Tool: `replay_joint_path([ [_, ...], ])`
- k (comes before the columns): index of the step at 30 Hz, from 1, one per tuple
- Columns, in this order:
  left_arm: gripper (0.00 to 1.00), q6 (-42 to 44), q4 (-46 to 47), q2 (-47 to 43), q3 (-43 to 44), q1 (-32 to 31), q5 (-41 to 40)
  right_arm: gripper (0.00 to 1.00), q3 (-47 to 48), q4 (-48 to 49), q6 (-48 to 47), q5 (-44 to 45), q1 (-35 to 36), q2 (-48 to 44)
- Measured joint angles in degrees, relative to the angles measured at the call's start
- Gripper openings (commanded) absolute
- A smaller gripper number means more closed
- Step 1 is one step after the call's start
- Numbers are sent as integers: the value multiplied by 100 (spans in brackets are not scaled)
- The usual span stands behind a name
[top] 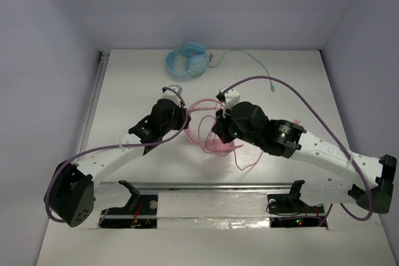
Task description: Wrap the headphones
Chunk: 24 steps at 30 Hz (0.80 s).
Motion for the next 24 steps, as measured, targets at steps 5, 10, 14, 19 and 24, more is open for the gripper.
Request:
replay_joint_path([
  [5, 0, 63, -234, -157, 2, -42, 450, 0, 24, -105, -236, 142, -275, -85],
  [10, 0, 136, -494, -354, 2, -50, 584, 0, 151, -267, -450, 505, -356, -140],
  [14, 0, 157, -581, -485, 2, -50, 802, 0, 192, -289, -597, 1027, -422, -140],
  [19, 0, 199, -658, -636, 2, -50, 1167, 0, 168, -232, -721, 1589, -568, -157],
  [24, 0, 203, -649, -752, 0, -13, 1519, 0, -103, 146, -649, 1878, -855, -334],
])
